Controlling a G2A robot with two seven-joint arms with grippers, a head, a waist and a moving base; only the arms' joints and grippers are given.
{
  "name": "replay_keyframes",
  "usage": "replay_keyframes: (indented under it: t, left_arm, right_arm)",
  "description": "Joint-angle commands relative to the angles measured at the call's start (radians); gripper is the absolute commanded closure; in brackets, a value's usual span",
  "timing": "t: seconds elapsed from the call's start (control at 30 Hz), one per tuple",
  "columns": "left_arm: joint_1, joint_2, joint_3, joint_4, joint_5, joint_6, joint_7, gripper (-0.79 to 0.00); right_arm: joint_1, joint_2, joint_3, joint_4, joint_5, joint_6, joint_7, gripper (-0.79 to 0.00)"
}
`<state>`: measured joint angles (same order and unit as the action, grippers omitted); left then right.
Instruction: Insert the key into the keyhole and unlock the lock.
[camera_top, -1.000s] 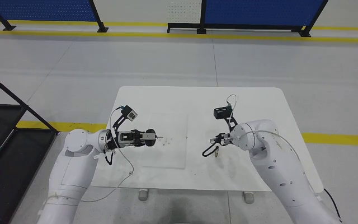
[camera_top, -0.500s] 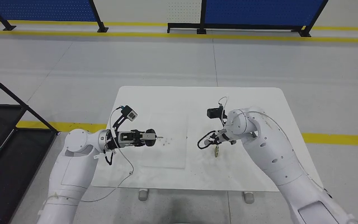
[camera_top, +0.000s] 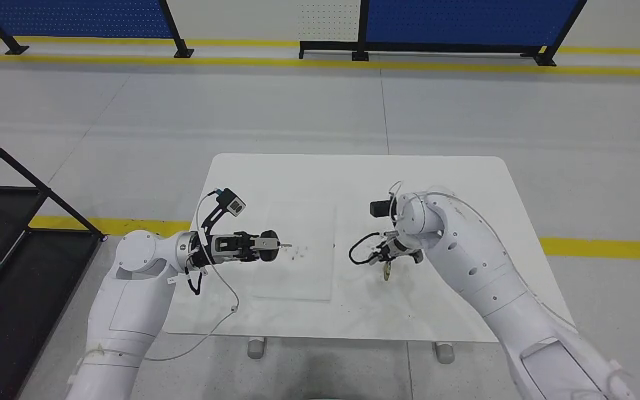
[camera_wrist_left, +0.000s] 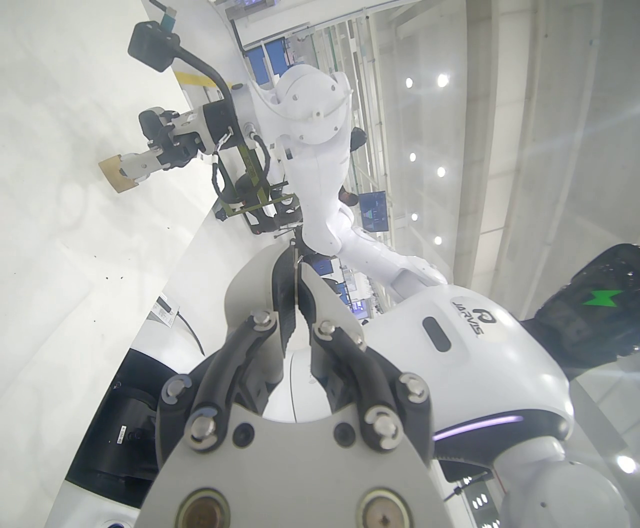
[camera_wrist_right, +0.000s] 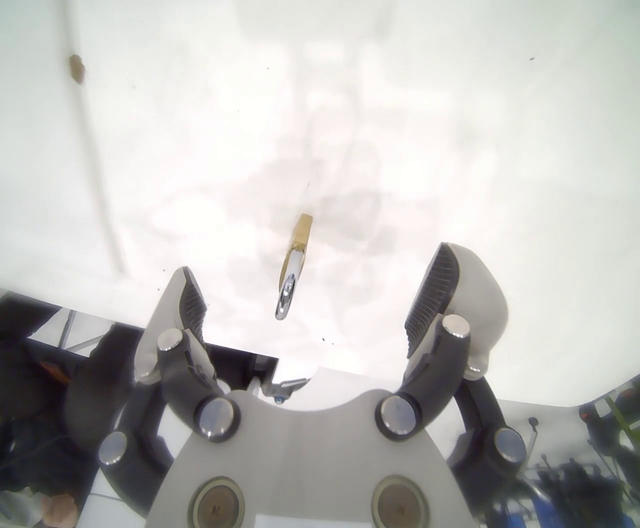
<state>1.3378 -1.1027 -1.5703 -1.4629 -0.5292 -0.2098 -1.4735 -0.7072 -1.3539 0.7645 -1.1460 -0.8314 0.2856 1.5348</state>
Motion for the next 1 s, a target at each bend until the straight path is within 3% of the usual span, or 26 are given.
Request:
replay_keyframes:
  t: [0.0,0.87,0.9,0.97]
  left_arm:
    - [0.000,0.000,0.000,0.000,0.000,0.000,0.000,0.000]
    - [0.000,0.000,0.000,0.000,0.000,0.000,0.000,0.000]
    - [0.000,0.000,0.000,0.000,0.000,0.000,0.000,0.000]
    - [0.000,0.000,0.000,0.000,0.000,0.000,0.000,0.000]
  right_arm:
    - [-0.001,-0.003,-0.005,0.010,0.000,0.000,0.000,-0.785]
    - [-0.072,-0.012,0.020,-0.052,-0.077,0.006,-0.005,-0.785]
    - [-0.075,-0.013,0.023,-0.054,-0.081,0.004,-0.004,-0.754]
    - [-0.082,-0.015,0.028,-0.057,-0.091,0.001,-0.001,-0.610]
